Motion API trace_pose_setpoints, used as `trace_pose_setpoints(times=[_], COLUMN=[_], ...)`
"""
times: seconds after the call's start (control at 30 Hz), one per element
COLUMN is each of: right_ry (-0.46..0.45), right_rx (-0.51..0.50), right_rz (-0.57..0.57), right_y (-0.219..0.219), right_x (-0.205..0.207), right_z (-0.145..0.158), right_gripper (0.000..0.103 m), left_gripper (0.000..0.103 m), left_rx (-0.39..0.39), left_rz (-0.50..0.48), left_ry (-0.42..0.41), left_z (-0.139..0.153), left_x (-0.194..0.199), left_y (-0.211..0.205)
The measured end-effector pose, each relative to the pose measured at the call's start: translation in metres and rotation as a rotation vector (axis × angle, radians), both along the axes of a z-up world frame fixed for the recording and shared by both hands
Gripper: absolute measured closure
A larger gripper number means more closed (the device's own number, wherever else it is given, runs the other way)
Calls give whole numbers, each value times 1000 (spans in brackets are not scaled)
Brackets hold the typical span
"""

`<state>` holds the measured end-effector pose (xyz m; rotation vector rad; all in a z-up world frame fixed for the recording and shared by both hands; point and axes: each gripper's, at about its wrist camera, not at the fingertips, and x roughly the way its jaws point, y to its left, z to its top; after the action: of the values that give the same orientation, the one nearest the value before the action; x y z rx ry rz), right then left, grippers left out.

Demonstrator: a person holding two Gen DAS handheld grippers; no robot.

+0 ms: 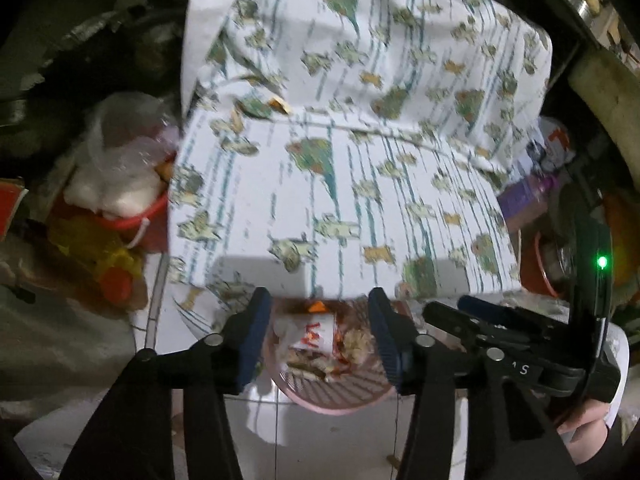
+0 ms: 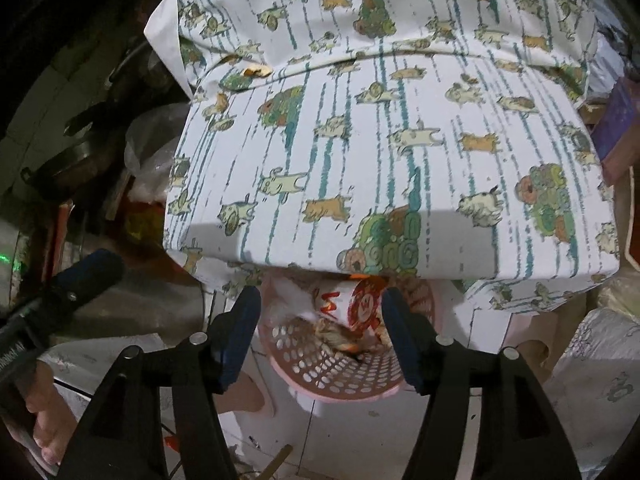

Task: Collect trash
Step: 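Open both tools to drop the tissue and wrapper into the basket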

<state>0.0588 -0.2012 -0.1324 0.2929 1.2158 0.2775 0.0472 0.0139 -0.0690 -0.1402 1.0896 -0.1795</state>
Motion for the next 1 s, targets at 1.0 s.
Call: trace_pose_setpoints(times=[1.0], right_ry=[-178], right_rx=[-92], right_rz=[-17], right_y=[3], right_x=[0], right_z=[39], right_gripper=[27], left_gripper=[32], left_rx=[35], left_rz=[75], left_ry=[-144], left_z=[47], left_x=[-3], left_y=[21])
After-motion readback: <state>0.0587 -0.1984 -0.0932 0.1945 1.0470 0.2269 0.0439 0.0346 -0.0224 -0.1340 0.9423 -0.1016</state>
